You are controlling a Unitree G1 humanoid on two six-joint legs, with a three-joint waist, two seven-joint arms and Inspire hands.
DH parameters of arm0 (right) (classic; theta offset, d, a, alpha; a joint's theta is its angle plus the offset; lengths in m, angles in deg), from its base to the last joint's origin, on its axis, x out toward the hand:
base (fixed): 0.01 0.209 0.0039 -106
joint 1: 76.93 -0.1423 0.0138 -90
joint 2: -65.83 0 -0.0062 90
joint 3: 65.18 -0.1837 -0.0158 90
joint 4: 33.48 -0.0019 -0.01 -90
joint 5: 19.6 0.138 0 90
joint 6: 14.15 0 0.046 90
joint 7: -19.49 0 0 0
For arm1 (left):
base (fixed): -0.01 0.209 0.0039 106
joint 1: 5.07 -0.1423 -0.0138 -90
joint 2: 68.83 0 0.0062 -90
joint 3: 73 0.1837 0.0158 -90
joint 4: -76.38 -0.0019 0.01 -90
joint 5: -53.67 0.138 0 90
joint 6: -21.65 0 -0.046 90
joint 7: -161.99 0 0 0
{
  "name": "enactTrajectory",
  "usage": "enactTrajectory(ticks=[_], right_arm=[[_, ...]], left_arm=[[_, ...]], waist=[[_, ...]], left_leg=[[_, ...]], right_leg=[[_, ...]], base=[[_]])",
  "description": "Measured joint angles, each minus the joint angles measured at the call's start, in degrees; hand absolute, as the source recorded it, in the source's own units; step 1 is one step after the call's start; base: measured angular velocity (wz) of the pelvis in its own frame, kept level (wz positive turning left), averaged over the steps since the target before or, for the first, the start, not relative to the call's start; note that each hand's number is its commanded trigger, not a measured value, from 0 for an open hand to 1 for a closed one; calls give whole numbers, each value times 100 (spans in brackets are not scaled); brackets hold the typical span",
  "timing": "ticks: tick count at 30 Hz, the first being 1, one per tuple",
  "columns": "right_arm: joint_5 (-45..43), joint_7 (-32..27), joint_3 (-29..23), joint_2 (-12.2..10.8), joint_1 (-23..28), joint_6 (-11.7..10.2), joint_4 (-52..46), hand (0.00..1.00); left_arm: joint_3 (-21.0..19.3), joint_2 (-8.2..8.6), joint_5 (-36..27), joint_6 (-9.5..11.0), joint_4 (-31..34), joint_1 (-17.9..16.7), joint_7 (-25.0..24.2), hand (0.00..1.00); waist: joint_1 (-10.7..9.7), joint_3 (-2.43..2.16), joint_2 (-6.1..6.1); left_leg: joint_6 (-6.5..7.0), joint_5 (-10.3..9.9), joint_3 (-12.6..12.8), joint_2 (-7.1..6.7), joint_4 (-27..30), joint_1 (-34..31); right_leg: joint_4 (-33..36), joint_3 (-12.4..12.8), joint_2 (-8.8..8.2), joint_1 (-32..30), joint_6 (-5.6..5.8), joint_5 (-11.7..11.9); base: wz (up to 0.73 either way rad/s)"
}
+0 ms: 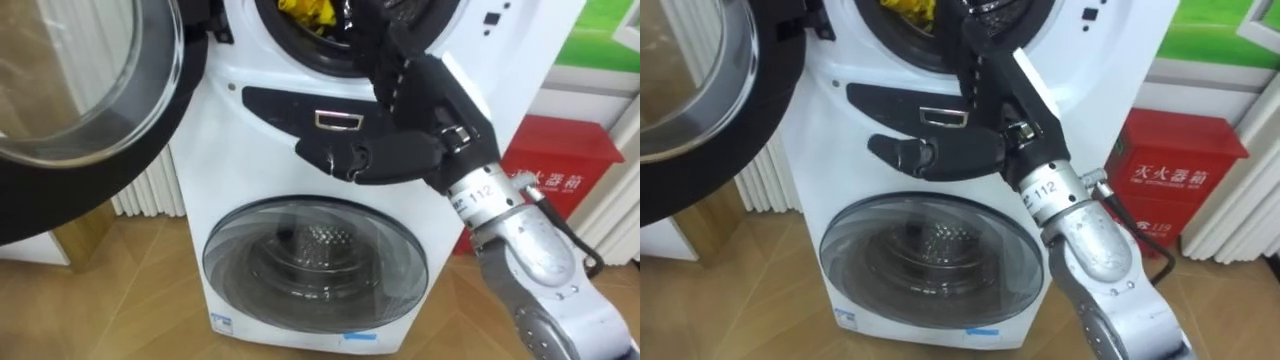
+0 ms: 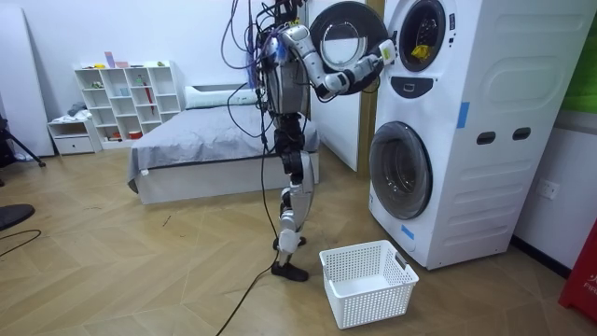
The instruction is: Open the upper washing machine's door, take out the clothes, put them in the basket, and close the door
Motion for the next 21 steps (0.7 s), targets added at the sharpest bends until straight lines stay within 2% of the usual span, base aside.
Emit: enactTrajectory(ticks=[2,3,5,7,9,10,13,15,16,17,18,19,20,21], right_arm=[[-83,-116,2,-5,-7,19,6,0],[-87,-135,1,-5,-41,15,35,0],[-178,-148,20,-9,-178,2,263,0],[-455,-325,68,-13,-274,13,475,0],[-689,-403,106,-15,-273,12,509,0],[-700,-448,102,-9,-273,10,550,0],[-680,-723,102,-22,-278,11,617,0],[-686,-820,88,-27,-315,11,612,0],[-662,-841,81,-25,-319,14,614,0],[-658,-841,79,-27,-321,16,618,0],[-655,-823,86,-31,-319,32,621,0],[-664,-824,85,-30,-319,31,619,0],[-664,-833,82,-18,-318,30,611,0],[-667,-853,73,20,-317,32,603,0]], left_arm=[[-17,1,-1,-36,-37,5,3,0],[-17,2,-1,-40,-39,12,3,0],[-18,-8,-28,-40,-33,10,8,0],[-1,-30,-36,-35,-12,68,9,0],[-20,-20,-23,-41,-38,77,0,0],[-7,-19,-20,-39,-37,73,-3,0],[6,-30,-38,-40,-43,28,-4,0],[33,-14,-109,-54,-22,-74,-7,0],[13,-15,-96,-97,10,-142,-7,0],[4,-18,-91,-115,16,-172,-7,0],[-12,-16,-91,-130,20,-277,-7,0],[-25,-6,-88,-129,23,-393,-9,0],[-40,-5,-89,-129,24,-430,-16,0],[-60,-23,-95,-127,23,-428,-29,0]], waist=[[85,-3,-8],[98,11,10],[137,49,62],[155,78,104],[221,84,112],[214,82,109],[251,77,94],[236,38,47],[264,15,15],[273,16,9],[290,7,-5],[292,-15,16],[271,-31,24],[174,-62,-19]], left_leg=[[-1,-2,30,9,25,11],[-4,-52,32,41,164,-28],[-16,-214,47,158,585,-166],[-43,-422,48,331,1336,-485],[-48,-483,68,421,1780,-645],[-49,-483,61,466,1975,-733],[-50,-495,28,486,2363,-926],[-62,-493,-137,342,2062,-1235],[-48,-417,-169,249,1649,-1510],[-5,-218,-169,213,1455,-1626],[35,192,-155,157,1131,-1739],[75,575,-140,168,902,-1729],[110,712,-124,165,896,-1717],[274,745,-105,89,942,-1711]], right_leg=[[20,52,8,3,-1,1],[53,79,22,8,-2,1],[142,99,72,20,-14,-8],[222,134,156,29,-86,-61],[293,192,171,39,-145,-163],[326,140,173,86,-157,-221],[548,220,147,94,-184,-462],[631,224,104,86,-225,-583],[632,238,97,108,-202,-618],[632,242,93,135,-181,-634],[624,297,73,200,-113,-652],[593,311,57,288,-67,-691],[585,324,52,315,-33,-713],[585,326,-9,323,44,-758]], base=[[-10],[-3],[-3],[-5],[-5],[5],[17],[2],[-10],[-23],[-35],[-36],[-21],[0]])
